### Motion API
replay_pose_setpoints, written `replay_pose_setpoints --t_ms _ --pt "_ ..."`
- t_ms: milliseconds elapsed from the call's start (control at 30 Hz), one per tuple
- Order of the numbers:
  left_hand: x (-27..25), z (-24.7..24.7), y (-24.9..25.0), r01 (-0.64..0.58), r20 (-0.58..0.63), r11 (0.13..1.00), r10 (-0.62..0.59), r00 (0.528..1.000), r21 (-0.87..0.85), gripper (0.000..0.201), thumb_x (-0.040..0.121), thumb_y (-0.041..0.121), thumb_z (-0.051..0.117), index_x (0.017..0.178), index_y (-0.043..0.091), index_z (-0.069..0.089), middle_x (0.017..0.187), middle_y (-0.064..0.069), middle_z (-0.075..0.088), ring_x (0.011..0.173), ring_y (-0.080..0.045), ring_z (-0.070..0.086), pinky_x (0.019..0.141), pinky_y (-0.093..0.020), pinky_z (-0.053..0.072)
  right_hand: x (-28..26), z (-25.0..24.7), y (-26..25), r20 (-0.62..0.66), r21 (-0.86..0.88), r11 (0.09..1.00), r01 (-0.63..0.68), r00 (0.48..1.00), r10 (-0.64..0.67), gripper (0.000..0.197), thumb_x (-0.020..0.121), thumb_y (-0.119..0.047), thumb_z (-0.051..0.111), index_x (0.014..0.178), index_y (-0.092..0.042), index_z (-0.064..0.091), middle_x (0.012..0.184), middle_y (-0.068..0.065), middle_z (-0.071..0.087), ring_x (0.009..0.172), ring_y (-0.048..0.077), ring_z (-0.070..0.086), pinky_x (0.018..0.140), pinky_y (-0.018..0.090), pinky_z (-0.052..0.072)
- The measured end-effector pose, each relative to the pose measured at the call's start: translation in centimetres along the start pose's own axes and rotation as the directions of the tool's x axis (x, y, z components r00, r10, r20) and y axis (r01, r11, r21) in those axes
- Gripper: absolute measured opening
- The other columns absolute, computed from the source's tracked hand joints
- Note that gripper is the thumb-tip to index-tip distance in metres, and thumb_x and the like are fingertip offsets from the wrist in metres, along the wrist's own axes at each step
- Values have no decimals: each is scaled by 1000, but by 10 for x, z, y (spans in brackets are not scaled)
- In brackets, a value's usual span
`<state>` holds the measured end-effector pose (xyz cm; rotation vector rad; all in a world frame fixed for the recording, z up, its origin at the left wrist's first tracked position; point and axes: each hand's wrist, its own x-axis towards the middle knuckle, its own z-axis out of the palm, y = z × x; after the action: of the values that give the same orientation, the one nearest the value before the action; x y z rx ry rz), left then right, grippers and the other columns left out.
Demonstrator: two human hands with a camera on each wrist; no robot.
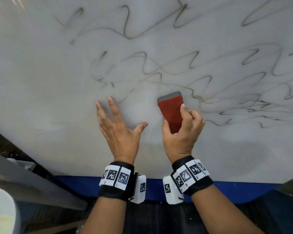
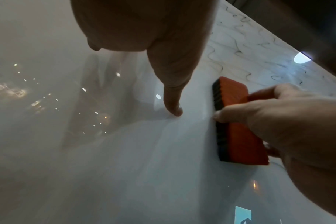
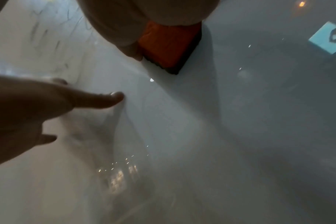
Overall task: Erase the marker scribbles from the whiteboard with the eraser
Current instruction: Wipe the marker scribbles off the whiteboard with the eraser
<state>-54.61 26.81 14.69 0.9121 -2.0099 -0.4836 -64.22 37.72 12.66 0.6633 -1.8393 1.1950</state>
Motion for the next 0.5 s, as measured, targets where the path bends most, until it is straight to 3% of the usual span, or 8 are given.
replay_pose_setpoints --t_ms 167,233,333,400,500 --pt "10 -11 -13 -45 1 998 45 999 34 125 64 49 86 158 23 7 162 -18 -3 148 -37 9 119 -55 18 -11 23 -31 166 27 986 163 972 -166 63 70 -19 80 125 -24 51 114 3 45 95 27 47 83 42 44" --pt "17 -17 -22 -46 -11 998 46 999 46 127 62 53 86 158 24 8 162 -19 -2 147 -38 10 119 -55 18 0 22 -31 93 24 987 159 983 -161 62 70 -19 80 125 -24 53 113 5 48 95 27 48 85 41 44" --pt "28 -25 -35 -52 -25 997 53 998 55 128 60 54 86 157 25 8 162 -19 -2 147 -37 9 119 -54 18 13 24 -34 -74 64 998 30 997 -25 63 70 -18 79 127 -18 52 113 7 47 97 25 45 89 37 41" --pt "33 -29 -41 -69 -29 996 71 997 57 128 60 55 86 157 25 8 162 -19 -2 148 -37 8 120 -54 17 8 34 -48 -92 80 996 -28 995 36 65 70 -18 79 128 -17 50 115 6 43 99 25 44 90 36 40" --pt "38 -32 -49 -104 -25 993 105 994 54 125 62 55 85 157 26 9 162 -18 -1 147 -38 9 120 -54 17 -14 50 -71 69 45 991 124 990 -127 61 70 -20 77 125 -22 52 114 5 46 96 28 47 86 40 42"
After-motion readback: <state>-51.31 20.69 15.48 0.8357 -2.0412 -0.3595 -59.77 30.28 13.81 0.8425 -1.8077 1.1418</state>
